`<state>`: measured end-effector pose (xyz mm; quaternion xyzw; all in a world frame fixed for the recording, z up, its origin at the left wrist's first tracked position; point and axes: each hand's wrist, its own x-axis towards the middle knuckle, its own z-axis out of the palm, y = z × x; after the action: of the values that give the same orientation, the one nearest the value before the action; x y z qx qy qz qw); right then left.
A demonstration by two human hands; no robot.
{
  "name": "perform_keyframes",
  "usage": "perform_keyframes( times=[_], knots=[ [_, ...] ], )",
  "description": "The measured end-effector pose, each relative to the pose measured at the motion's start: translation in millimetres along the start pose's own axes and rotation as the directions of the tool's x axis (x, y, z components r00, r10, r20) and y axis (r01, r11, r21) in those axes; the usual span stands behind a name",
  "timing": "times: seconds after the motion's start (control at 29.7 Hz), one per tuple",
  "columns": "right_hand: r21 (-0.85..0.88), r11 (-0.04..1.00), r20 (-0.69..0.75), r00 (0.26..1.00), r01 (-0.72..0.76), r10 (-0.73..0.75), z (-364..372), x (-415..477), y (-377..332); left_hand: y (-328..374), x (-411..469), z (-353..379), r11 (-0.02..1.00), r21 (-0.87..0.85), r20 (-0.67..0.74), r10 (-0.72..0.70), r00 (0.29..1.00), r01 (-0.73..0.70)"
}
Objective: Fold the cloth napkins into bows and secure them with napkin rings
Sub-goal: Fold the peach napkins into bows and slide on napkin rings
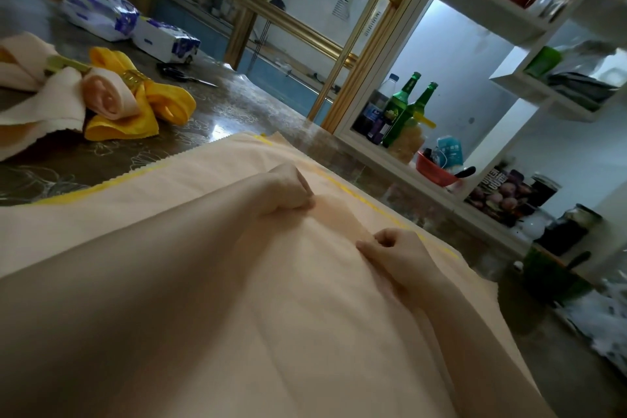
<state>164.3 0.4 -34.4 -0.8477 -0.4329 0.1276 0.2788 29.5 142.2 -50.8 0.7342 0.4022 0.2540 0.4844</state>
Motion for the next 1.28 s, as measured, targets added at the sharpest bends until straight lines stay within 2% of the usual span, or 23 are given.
perform_keyframes(
  times=[0.1, 0.3, 0.44, 0.51, 0.67, 0.81, 0.88, 0.98, 1.04, 1.11, 1.28],
  knots=[
    [0.032, 0.998, -0.068, 0.996, 0.053, -0.051, 6.7, 1.2, 2.8, -10.2, 1.2, 3.4, 0.998, 0.025, -0.059, 0.059, 0.997, -0.057],
    [0.044, 0.986, -0.086, 0.984, 0.160, -0.155, 12.8, 3.4, 3.9, -15.8, -0.5, 2.5, 0.977, 0.033, -0.115, 0.213, 0.970, -0.211],
    [0.014, 0.971, -0.141, 0.962, 0.238, -0.233, 17.4, 7.8, 10.0, -12.5, -8.4, 6.4, 0.927, 0.180, -0.149, 0.356, 0.923, -0.328],
    [0.006, 0.967, -0.162, 0.955, 0.253, -0.249, 19.4, 7.6, 9.5, -8.9, -12.2, 6.4, 0.905, 0.228, -0.123, 0.392, 0.912, -0.359],
    [-0.026, 0.972, -0.170, 0.957, 0.234, -0.235, 22.6, 7.8, 10.5, -6.9, -18.3, 8.8, 0.900, 0.296, -0.053, 0.349, 0.936, -0.319],
    [-0.037, 0.977, -0.188, 0.959, 0.208, -0.211, 24.8, 6.1, 7.2, -7.1, -21.6, 11.6, 0.824, 0.410, 0.063, 0.401, 0.914, -0.390],
    [-0.042, 0.977, -0.145, 0.967, 0.207, -0.211, 22.8, 5.3, 4.0, -6.7, -21.6, 12.4, 0.752, 0.493, 0.115, 0.442, 0.890, -0.437],
    [0.044, 0.983, 0.039, 0.983, 0.176, -0.178, 15.1, 2.2, 0.5, -7.2, -21.1, 13.1, 0.677, 0.548, 0.132, 0.509, 0.850, -0.491],
    [0.055, 0.987, 0.078, 0.985, 0.149, -0.153, 11.1, 2.3, 1.4, -8.3, -20.1, 12.8, 0.664, 0.546, 0.126, 0.537, 0.834, -0.510],
    [0.056, 0.984, 0.030, 0.985, 0.167, -0.169, 11.2, 1.6, 3.4, -8.9, -19.1, 13.5, 0.639, 0.559, 0.117, 0.570, 0.813, -0.528],
    [-0.137, 0.933, -0.073, 0.936, 0.334, -0.345, 21.0, -2.3, 2.6, -7.3, -22.7, 15.8, 0.653, 0.530, -0.031, 0.653, 0.757, -0.541]
  ],
)
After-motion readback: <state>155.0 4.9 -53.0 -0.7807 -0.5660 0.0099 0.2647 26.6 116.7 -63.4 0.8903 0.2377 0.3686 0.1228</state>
